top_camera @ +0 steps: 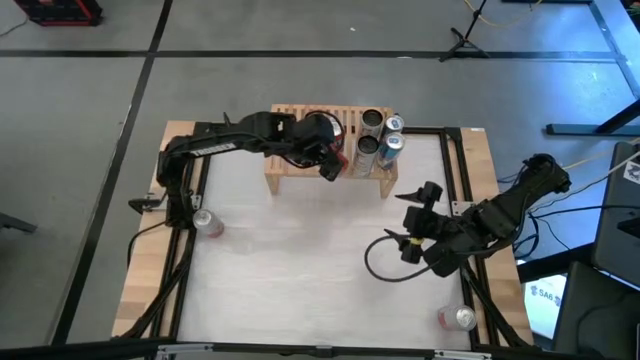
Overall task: Place canned beverage on shelf
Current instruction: Put the red soda can on the shelf aligned with the other red soda can
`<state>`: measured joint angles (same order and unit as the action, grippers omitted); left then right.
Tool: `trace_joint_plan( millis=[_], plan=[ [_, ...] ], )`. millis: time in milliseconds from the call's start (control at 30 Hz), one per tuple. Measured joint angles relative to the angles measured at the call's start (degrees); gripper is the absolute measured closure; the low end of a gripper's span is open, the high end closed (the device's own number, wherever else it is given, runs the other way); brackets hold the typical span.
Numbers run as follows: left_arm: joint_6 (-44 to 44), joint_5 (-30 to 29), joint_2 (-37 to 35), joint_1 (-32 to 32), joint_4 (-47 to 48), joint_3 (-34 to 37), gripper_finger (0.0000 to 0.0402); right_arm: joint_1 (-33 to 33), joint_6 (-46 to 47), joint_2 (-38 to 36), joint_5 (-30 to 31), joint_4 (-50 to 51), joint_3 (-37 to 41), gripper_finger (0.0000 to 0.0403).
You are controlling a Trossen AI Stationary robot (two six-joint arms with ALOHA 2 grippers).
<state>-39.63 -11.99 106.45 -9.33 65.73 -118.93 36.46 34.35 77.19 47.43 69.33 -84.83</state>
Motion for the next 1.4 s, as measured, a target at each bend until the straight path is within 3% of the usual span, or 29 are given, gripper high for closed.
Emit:
trace_joint_plan(
  millis=[900,1400],
  plan=[
    [2.8,1.1,2.3,-2.6,1.6,0.0,0.0109,-0.9,0.5,-0.6,0.8,0.4,0.2,0.0013],
    [0.8,5.1,2.7,-2.3,2.2,-1.3,0.0107,-0.9,0.5,-0.4,1.8,-0.2,0.2,0.0013]
  ],
)
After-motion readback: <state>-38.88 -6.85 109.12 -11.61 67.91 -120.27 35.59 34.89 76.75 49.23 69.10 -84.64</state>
